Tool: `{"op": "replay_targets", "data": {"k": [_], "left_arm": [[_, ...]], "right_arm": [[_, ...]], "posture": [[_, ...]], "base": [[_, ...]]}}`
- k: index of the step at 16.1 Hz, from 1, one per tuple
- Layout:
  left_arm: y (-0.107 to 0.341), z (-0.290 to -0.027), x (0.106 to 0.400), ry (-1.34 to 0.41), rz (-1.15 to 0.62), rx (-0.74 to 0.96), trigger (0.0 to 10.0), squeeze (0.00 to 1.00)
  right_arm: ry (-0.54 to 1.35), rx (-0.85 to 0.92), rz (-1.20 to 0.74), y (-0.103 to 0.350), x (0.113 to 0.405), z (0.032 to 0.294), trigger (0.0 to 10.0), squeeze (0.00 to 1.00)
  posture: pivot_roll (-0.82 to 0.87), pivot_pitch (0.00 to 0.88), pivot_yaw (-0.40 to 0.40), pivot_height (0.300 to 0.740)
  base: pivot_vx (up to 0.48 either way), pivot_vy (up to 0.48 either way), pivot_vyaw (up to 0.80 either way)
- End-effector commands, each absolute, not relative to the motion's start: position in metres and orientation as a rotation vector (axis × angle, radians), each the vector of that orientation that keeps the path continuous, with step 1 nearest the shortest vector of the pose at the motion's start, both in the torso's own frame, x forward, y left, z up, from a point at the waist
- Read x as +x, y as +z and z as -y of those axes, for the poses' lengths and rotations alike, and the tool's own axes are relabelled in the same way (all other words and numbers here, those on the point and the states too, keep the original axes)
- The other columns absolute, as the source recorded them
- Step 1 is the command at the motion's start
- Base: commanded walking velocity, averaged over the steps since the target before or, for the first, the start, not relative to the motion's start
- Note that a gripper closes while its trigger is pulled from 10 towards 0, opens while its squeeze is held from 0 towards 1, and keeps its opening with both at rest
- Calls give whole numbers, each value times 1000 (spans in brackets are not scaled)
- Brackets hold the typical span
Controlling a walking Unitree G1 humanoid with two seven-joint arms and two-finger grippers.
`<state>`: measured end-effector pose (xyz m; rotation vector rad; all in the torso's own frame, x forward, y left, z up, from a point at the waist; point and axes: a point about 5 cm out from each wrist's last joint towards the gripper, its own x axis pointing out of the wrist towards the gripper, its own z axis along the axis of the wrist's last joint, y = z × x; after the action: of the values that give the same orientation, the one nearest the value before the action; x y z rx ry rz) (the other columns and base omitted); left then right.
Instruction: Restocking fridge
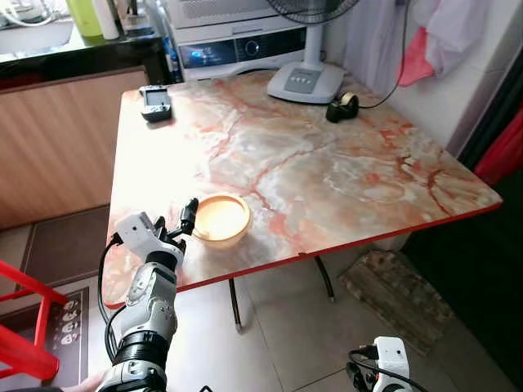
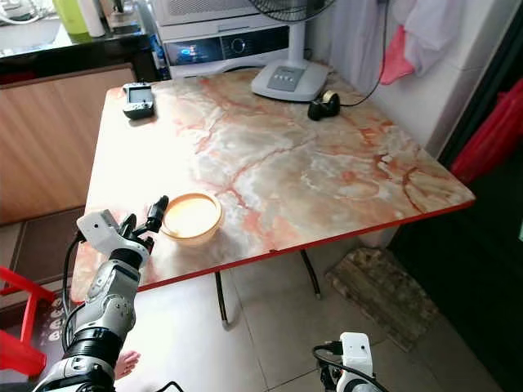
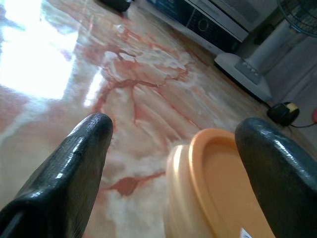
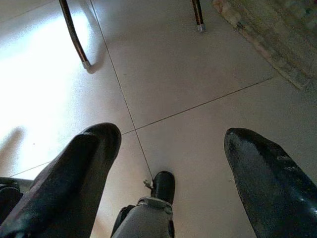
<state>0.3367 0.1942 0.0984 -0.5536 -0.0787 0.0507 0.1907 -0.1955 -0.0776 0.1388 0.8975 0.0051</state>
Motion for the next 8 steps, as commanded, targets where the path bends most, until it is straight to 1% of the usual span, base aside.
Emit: {"op": "replay_targets", "data": {"k": [1, 4, 5, 7, 8], "left_arm": [[99, -193, 339, 41, 71, -566, 10000, 0], [98, -192, 340, 27, 60, -580, 10000, 0], [96, -187, 350, -27, 13, -680, 10000, 0], [95, -183, 351, -59, 0, -739, 10000, 0], [96, -180, 352, -78, -6, -736, 10000, 0]], "right_arm": [[10, 137, -902, -78, 191, 194, 10000, 0], [10, 136, -902, -78, 191, 194, 10000, 0], [10, 132, -902, -78, 191, 195, 10000, 0], [11, 131, -902, -78, 191, 195, 10000, 0], [12, 129, -902, -78, 191, 195, 10000, 0]], "posture": [[2, 33, 21, 740], [-1, 34, 17, 740], [-10, 34, 14, 740], [-10, 34, 14, 740], [-10, 34, 14, 740]], "base": [[0, 0, 0], [0, 0, 0], [0, 0, 0], [0, 0, 0], [0, 0, 0]]}}
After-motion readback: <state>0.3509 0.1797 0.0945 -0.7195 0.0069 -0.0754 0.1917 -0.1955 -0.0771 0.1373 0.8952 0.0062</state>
